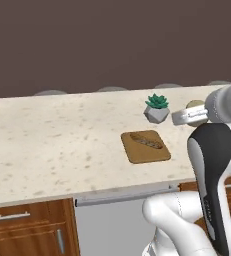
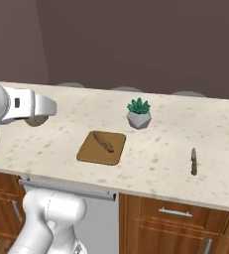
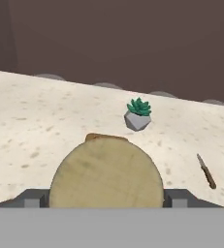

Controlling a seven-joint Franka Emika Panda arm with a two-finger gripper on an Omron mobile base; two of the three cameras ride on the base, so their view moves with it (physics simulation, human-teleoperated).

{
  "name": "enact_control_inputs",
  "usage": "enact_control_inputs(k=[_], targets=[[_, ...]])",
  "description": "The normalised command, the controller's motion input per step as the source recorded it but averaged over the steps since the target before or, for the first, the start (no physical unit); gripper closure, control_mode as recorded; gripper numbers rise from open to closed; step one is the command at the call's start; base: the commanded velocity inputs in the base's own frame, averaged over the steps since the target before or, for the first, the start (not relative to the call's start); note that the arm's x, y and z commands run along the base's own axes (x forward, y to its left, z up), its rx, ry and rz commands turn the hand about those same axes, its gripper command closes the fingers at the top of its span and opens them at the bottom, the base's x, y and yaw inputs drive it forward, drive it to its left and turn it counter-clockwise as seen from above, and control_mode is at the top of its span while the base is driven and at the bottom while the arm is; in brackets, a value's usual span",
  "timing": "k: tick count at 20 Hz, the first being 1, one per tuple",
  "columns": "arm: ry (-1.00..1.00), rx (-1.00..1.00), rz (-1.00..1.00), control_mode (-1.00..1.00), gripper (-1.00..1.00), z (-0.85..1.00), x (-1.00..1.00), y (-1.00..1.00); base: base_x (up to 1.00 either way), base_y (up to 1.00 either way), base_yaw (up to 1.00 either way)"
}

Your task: Retrieve the sausage and cheese from the fridge and place them on the cutting board on the counter.

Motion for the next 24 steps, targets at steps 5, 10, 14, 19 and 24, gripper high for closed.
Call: enact_control_inputs(k=[5,10,14,19,24], targets=[[0.00,0.00,0.00,1.00,1.00,0.00,0.00,0.00,0.55,0.31,-0.13],[0.00,0.00,0.00,1.00,1.00,0.00,0.00,0.00,0.32,0.01,-0.04],[0.07,-0.02,0.00,-1.00,1.00,-0.12,0.14,0.00,0.00,0.00,0.00],[0.28,0.00,0.23,-1.00,1.00,-0.19,0.85,0.00,0.00,0.00,0.00],[0.26,-0.02,0.33,-1.00,1.00,-0.28,0.96,-0.08,0.00,0.00,0.00]])
